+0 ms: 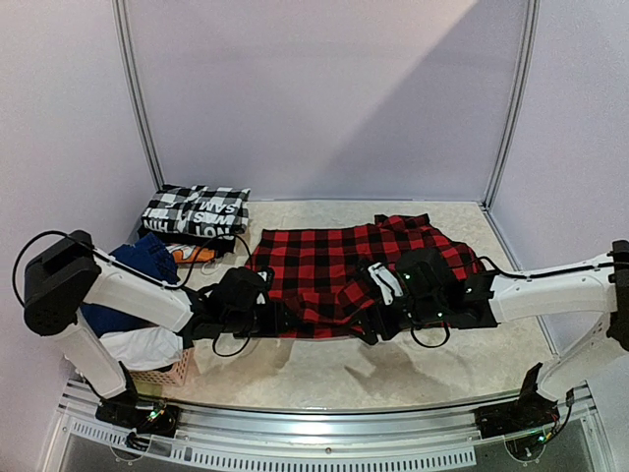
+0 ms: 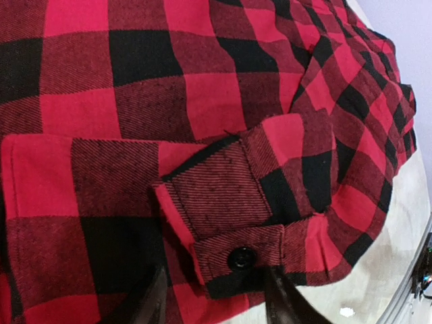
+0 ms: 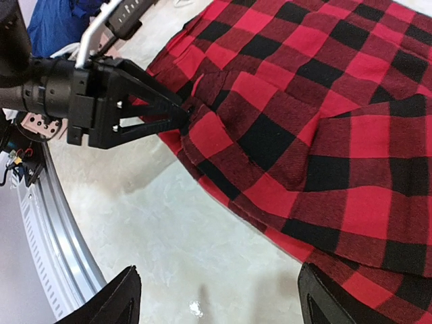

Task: Fold and stack the mixed laundry pile
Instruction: Fold the flattened shirt at the center of the board, then smooth out the 1/3-folded shirt at the center of the board.

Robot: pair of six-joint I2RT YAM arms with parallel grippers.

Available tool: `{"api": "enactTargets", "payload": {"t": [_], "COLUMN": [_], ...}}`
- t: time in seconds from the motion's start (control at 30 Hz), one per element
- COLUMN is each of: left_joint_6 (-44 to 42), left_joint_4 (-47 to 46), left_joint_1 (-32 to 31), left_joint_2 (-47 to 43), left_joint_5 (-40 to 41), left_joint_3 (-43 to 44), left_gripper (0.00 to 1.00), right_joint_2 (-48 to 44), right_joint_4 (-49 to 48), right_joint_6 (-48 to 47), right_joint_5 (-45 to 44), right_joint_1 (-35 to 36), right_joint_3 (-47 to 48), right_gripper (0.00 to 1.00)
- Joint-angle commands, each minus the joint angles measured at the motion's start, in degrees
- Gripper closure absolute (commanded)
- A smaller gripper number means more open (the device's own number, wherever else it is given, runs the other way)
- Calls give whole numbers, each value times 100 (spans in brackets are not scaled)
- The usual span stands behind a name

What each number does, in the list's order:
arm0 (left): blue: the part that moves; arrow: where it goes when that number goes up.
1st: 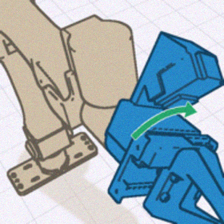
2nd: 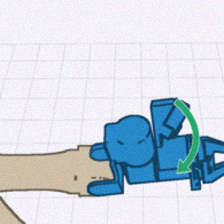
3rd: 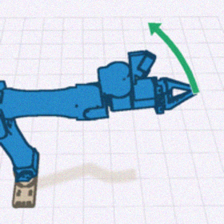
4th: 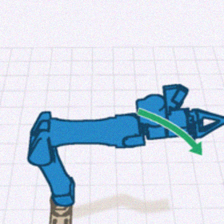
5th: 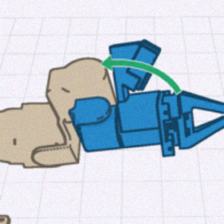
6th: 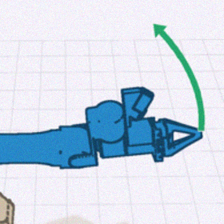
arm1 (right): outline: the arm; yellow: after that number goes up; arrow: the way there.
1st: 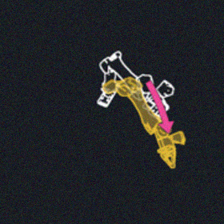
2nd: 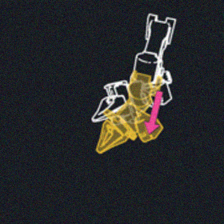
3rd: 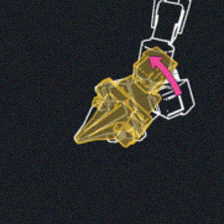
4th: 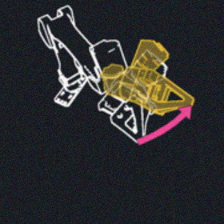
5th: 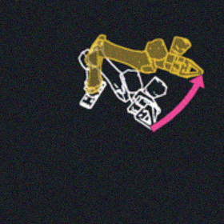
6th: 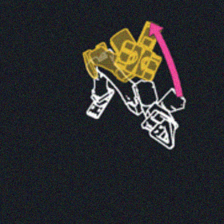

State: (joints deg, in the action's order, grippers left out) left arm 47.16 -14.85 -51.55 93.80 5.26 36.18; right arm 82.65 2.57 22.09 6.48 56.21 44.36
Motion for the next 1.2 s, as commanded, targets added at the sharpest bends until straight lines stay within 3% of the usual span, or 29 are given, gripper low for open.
{"api": "enactTargets", "payload": {"t": [0.0, 0.13, 0.23, 0.6, 1.0, 1.17], "left_joint_6": [-75, -223, -345, -982, -1120, -1005], "left_joint_4": [-367, -325, 52, 3345, 3570, 3878], "left_joint_1": [111, 101, 65, -443, -564, -880], "left_joint_2": [279, 344, 335, -262, 57, -95], "left_joint_5": [-55, -163, -151, 1533, 1874, 2430], "left_joint_3": [257, 451, 670, 1765, 1666, 1758], "left_gripper": [56, 84, 94, 99, 87, 51], "right_joint_2": [-504, -903, -1122, -1320, -1036, -965], "right_joint_4": [87, 215, 351, 840, 669, 593], "right_joint_6": [233, 310, 380, 801, 876, 870], "right_joint_5": [-419, -705, -1032, -2174, -2073, -1889], "right_joint_1": [35, 38, 32, 30, 30, 34], "right_joint_3": [-287, -479, -562, -628, -639, -538], "right_gripper": [19, 19, 19, 19, 19, 19]}}
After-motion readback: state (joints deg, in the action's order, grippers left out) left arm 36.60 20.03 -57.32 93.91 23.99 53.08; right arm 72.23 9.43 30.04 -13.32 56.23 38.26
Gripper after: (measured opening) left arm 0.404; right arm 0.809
